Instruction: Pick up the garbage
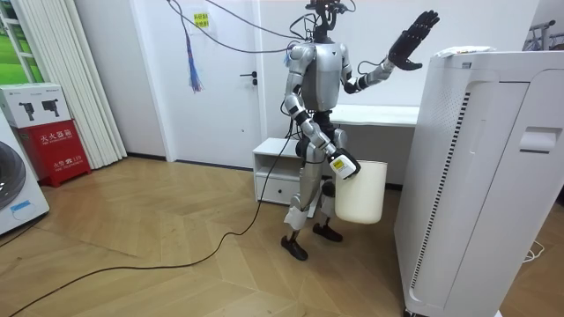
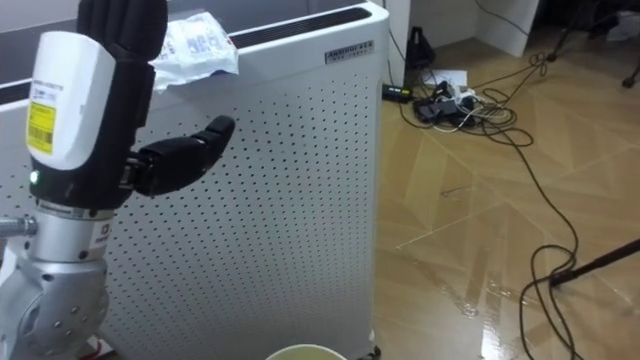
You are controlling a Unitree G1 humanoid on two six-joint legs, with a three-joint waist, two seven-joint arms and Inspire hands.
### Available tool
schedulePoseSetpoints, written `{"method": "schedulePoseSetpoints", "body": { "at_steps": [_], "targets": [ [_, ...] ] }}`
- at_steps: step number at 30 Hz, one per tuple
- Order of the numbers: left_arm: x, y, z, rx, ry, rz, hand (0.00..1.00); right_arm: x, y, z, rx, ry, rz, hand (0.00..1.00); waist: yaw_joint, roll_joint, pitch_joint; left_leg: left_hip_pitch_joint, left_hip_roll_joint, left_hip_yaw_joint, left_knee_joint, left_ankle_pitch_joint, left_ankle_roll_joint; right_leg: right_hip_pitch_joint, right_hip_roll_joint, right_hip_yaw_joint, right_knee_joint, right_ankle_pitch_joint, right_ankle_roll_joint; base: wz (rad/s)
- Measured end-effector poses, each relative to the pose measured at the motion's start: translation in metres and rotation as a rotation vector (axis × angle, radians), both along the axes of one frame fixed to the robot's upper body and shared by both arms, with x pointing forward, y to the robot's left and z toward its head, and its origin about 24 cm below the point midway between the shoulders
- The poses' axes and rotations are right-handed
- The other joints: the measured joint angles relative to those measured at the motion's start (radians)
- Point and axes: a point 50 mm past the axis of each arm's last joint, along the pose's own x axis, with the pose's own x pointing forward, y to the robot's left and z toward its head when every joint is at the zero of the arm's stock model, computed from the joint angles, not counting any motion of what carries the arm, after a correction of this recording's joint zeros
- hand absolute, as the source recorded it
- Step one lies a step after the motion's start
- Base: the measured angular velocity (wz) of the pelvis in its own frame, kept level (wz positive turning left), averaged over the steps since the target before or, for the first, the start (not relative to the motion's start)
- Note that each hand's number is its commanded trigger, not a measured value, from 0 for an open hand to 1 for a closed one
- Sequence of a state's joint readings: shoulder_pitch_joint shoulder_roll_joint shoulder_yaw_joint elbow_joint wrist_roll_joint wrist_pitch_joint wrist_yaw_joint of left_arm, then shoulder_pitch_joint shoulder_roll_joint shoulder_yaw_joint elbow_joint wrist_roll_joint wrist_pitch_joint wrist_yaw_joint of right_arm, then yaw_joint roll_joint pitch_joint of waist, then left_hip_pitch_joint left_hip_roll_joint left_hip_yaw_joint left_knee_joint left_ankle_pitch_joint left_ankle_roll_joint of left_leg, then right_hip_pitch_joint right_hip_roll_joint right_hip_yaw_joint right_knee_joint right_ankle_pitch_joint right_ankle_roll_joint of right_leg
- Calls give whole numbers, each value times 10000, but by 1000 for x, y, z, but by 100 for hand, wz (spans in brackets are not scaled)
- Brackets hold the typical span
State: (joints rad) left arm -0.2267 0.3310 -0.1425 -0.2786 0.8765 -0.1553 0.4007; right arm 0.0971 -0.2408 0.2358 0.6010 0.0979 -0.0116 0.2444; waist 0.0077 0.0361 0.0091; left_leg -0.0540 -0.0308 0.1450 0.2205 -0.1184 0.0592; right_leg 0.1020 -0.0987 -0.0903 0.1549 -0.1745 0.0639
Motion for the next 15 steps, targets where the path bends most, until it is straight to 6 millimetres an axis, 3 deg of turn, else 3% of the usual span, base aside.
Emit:
{"method": "schedulePoseSetpoints", "body": {
  "at_steps": [9, 15],
  "targets": [
    [11, 8, -15, 119, 816, 817, 0, 0, -1, 0, -270, 177, 119, 100, -5, 82, -46, 103, 18, 150, -46, -1, -1, 2, 0, 38, 16, 16, -22, -6],
    [15, 22, -16, 253, 1004, 1485, 0, 2, -12, 4, -528, 45, -40, 100, 12, 290, -40, 125, 14, 163, -76, -3, -4, 2, -7, 37, 20, 16, -22, 0]
  ]
}}
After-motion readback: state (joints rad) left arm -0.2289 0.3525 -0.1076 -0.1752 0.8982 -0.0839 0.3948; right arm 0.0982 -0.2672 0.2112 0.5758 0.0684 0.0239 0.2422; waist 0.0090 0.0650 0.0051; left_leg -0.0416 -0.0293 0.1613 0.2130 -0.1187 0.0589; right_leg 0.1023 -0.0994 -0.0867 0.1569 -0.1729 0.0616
